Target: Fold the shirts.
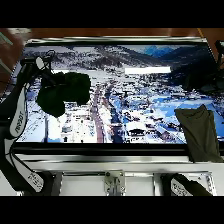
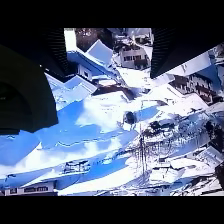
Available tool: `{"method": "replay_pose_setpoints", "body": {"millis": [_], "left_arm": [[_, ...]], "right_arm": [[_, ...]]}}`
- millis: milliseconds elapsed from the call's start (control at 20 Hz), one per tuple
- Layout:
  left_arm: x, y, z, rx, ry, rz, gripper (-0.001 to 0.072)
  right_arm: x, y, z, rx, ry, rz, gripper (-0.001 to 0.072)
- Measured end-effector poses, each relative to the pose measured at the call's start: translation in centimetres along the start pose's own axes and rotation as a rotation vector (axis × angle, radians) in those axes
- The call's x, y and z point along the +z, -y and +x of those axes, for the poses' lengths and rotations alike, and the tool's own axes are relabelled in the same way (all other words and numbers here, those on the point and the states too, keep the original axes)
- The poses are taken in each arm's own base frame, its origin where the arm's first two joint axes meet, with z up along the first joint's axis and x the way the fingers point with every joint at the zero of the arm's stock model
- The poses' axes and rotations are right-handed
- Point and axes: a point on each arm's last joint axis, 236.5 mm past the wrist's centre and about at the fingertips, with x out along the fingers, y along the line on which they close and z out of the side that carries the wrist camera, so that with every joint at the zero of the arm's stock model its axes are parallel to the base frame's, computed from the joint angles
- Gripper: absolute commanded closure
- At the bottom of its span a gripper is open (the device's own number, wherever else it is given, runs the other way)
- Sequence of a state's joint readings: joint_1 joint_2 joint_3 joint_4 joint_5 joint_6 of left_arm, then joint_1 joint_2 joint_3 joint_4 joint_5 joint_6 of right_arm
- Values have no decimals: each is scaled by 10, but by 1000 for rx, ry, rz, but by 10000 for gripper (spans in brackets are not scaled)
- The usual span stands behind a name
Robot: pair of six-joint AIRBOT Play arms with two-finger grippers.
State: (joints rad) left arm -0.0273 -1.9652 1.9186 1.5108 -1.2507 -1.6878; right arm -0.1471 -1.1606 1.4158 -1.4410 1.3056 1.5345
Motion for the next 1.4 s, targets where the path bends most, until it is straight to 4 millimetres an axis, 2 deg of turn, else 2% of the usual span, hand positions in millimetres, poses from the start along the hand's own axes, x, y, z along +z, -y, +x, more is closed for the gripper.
{"method": "replay_pose_setpoints", "body": {"millis": [50,100,150,250,350,400,500,550,650,750,850,900,1000,1050,1150,1200,1300,1400], "left_arm": [[-2,2,11,-15,-22,-9,-12],[-4,5,21,-33,-44,-19,261],[-8,8,28,-49,-65,-27,665],[-12,13,32,-76,-94,-29,671],[-13,18,22,-94,-101,-4,671],[-8,21,7,-105,-79,16,671],[5,29,-37,-121,-2,71,671],[12,34,-66,-128,52,106,671],[20,53,-140,-150,184,183,671],[14,79,-231,-189,346,260,671],[-8,112,-310,-257,478,338,671],[-25,129,-347,-297,539,381,671],[-62,162,-404,-379,629,459,671],[-81,177,-424,-425,653,491,671],[-114,207,-448,-510,666,550,671],[-128,221,-449,-545,649,576,671],[-153,247,-438,-597,593,619,671],[-175,267,-402,-602,494,638,671]], "right_arm": [[0,-1,0,3,1,0,78],[1,-2,0,6,4,1,78],[1,-3,0,14,6,3,78],[1,-8,0,33,6,8,78],[1,-12,0,52,5,13,78],[-1,-15,0,61,-4,11,78],[-7,-20,-1,86,-29,-10,78],[-12,-23,-1,97,-49,-23,78],[-23,-27,-4,116,-91,-44,78],[-30,-30,-11,126,-109,-62,78],[-31,-33,-26,132,-84,-78,78],[-30,-35,-36,131,-59,-86,78],[-27,-37,-60,125,8,-104,78],[-26,-37,-74,114,51,-113,78],[-27,-34,-101,82,123,-131,78],[-28,-31,-116,58,161,-140,78],[-35,-25,-140,16,209,-153,78],[-50,-21,-152,-8,198,-158,78]]}}
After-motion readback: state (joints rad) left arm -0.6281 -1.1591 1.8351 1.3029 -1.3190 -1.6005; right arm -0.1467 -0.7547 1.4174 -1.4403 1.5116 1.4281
